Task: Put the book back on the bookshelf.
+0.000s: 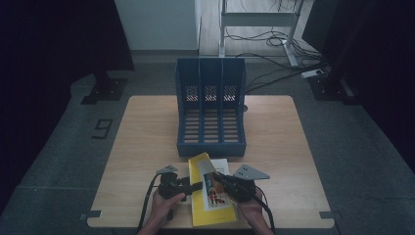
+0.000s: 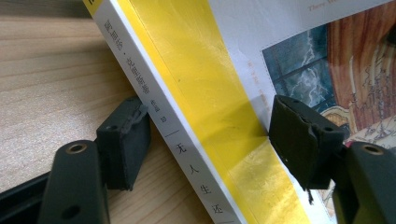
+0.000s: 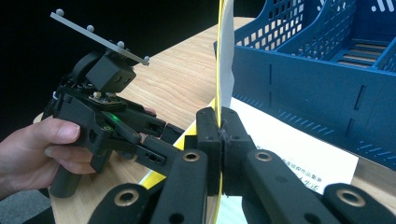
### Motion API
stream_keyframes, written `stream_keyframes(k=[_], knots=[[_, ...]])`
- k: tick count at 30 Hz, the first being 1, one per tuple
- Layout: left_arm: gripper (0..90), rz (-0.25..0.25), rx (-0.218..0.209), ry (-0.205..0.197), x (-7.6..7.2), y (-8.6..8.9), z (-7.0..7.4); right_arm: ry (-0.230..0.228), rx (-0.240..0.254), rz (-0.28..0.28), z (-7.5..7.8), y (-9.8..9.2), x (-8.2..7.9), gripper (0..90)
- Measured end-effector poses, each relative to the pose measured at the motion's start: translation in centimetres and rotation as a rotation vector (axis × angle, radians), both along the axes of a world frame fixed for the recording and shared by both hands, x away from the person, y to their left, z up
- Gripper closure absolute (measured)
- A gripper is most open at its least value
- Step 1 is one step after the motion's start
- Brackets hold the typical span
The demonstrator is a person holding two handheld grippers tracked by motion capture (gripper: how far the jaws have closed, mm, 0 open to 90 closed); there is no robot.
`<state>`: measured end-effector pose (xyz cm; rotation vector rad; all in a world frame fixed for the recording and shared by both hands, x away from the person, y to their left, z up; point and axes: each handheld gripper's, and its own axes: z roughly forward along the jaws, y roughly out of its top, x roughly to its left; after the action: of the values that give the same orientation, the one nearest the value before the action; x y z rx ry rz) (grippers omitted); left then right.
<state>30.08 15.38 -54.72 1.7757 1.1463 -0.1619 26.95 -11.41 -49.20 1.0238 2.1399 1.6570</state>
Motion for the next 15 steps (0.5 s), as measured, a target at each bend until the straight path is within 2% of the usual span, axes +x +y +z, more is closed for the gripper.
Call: stream_keyframes(k=[15], knots=[[40.9, 0.023, -0.039, 0.002, -0.06, 0.25, 0.25, -0.013, 0.013, 0.0, 0.16, -0.53, -0.08, 87.9]])
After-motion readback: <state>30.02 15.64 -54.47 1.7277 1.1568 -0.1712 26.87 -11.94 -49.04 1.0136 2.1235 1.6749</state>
